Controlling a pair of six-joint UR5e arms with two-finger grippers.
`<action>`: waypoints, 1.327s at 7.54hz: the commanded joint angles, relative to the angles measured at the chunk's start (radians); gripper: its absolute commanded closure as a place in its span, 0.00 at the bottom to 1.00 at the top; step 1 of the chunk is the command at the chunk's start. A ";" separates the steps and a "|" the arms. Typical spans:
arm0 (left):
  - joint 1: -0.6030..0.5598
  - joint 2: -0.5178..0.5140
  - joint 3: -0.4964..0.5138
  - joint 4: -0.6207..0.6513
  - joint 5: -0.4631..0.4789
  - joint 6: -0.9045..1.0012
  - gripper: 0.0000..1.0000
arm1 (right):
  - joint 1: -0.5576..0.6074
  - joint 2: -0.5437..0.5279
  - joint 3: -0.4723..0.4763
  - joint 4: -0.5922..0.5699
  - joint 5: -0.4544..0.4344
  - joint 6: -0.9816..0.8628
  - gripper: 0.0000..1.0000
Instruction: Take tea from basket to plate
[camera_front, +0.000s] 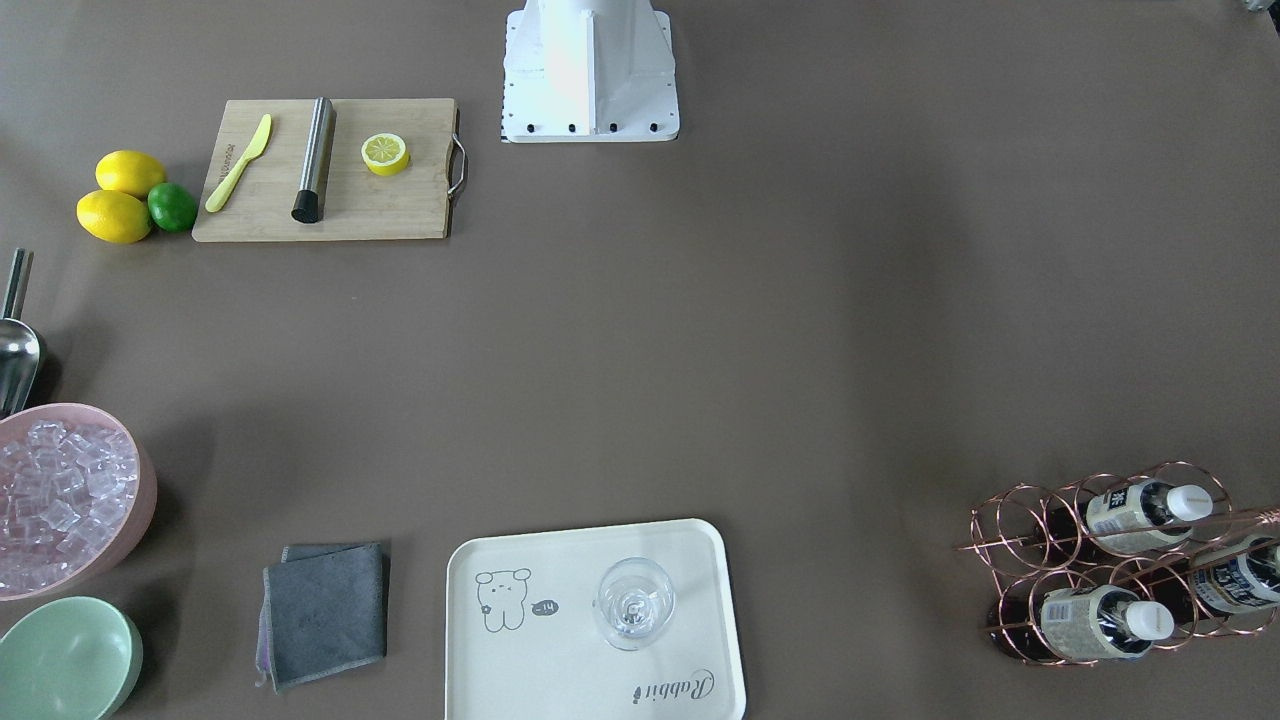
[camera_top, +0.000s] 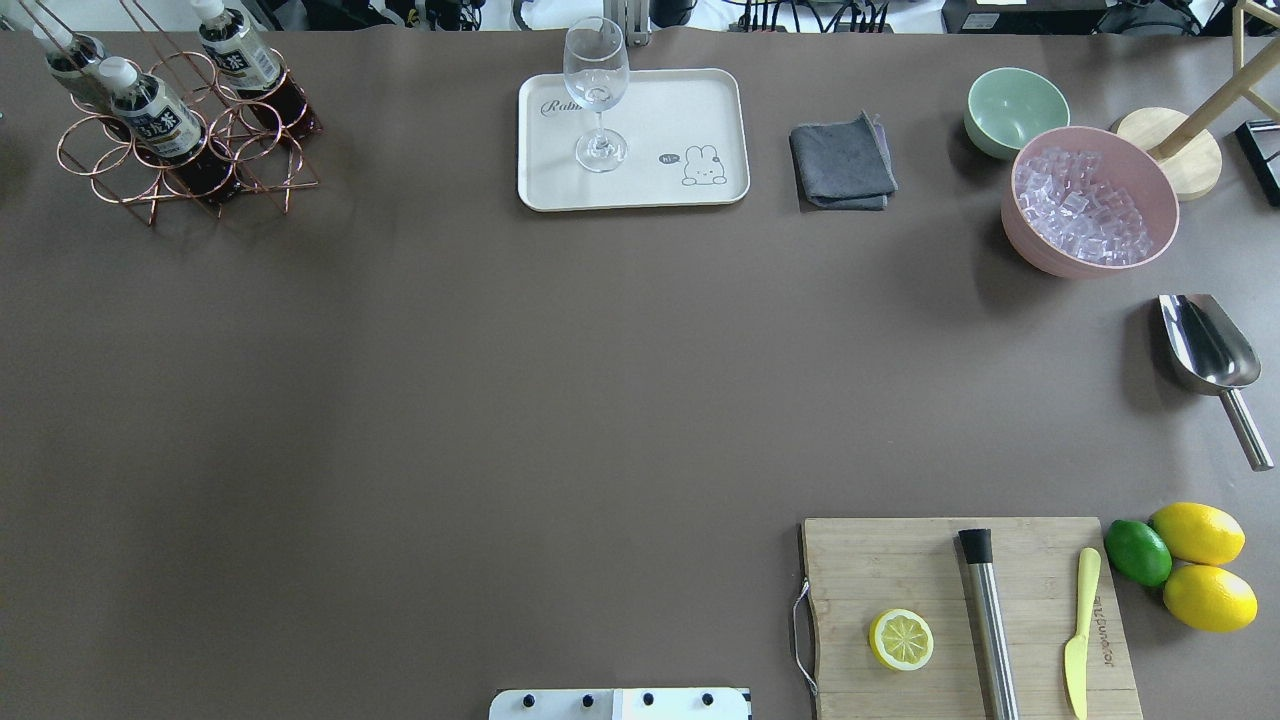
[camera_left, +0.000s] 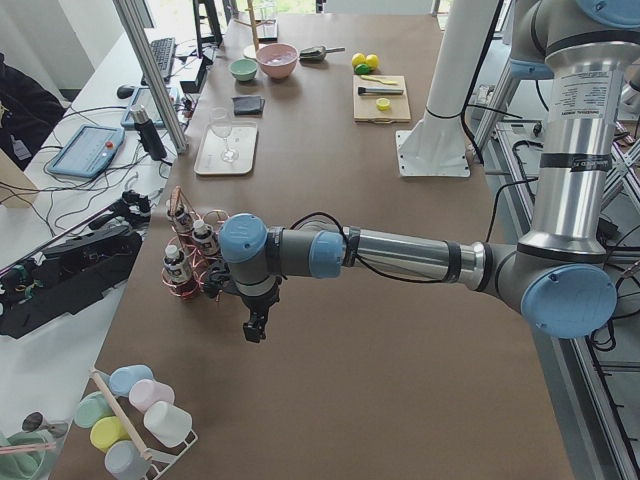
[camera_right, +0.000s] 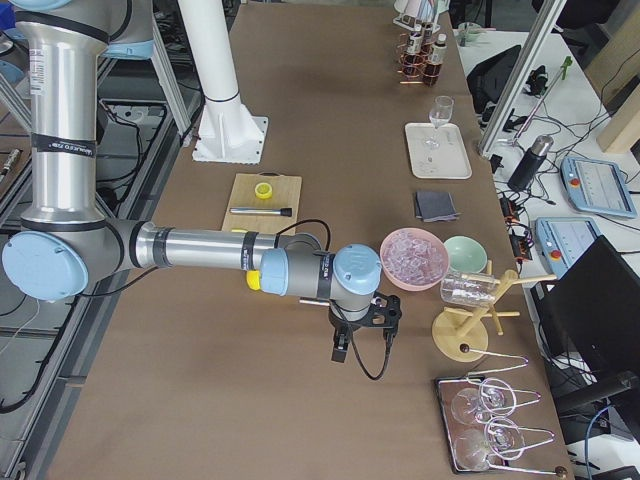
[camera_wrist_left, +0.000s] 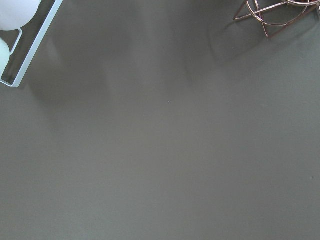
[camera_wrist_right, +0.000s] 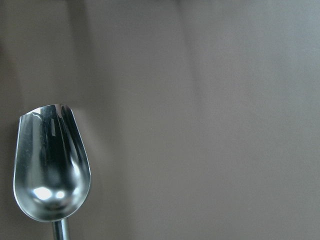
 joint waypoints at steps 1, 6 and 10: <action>0.000 0.009 -0.002 0.000 0.000 0.000 0.02 | 0.000 -0.001 -0.002 0.000 -0.004 -0.002 0.00; 0.000 0.013 0.011 0.003 0.008 0.000 0.02 | 0.000 -0.001 -0.001 0.000 -0.004 0.000 0.00; 0.000 0.013 0.017 0.003 0.010 -0.002 0.02 | 0.001 -0.001 -0.001 0.000 -0.004 0.000 0.00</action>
